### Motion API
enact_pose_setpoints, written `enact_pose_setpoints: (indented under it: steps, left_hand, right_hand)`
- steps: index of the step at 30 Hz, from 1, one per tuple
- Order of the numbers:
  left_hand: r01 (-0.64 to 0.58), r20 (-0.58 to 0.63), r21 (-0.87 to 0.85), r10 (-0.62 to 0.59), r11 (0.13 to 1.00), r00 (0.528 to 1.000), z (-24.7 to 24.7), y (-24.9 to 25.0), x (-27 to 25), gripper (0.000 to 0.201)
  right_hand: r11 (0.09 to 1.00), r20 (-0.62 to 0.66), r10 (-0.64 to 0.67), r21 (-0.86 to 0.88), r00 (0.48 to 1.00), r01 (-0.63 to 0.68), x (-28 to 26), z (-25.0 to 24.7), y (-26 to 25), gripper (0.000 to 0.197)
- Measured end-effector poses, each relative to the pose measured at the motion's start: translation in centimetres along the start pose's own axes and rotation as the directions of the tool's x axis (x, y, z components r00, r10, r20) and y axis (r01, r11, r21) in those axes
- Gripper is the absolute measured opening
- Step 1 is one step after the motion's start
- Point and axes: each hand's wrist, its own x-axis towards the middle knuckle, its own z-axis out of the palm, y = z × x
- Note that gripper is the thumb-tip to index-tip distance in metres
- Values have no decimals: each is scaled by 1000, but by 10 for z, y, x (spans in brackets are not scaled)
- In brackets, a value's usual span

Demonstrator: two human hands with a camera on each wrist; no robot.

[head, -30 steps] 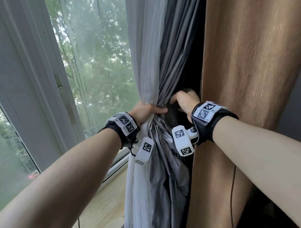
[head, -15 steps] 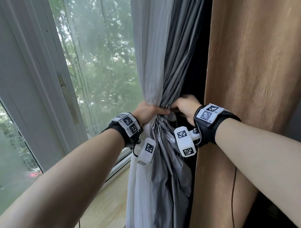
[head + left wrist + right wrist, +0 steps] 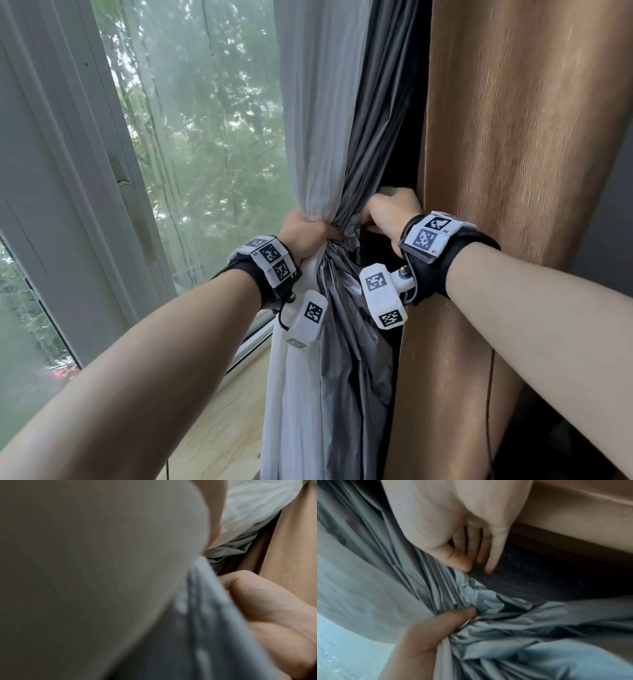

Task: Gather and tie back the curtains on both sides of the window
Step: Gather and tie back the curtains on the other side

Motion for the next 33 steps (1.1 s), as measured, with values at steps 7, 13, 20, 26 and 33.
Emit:
enact_pose_setpoints:
  steps: [7, 13, 20, 26, 33]
  left_hand:
    - [25, 111, -23, -22, 999, 994, -9, 5, -7, 33]
    - [-54, 305, -184, 109, 982, 946, -3, 3, -9, 57]
    - [-34, 144, -64, 42, 997, 989, -1, 0, -2, 63]
    - [-34, 114, -6, 35, 999, 993, 4, 6, -4, 38]
    - [-7, 138, -15, 9, 1000, 990, 7, 6, -4, 66]
  right_hand:
    - [996, 151, 79, 26, 985, -84, -3, 6, -1, 15]
    - [984, 220, 101, 122, 970, -130, -6, 16, 2, 66]
    - [992, 126, 1, 128, 992, -18, -4, 13, 4, 50]
    - [995, 112, -81, 75, 990, 73, 0, 1, 7, 11]
    - [998, 95, 12, 57, 995, -18, 10, -3, 12, 49]
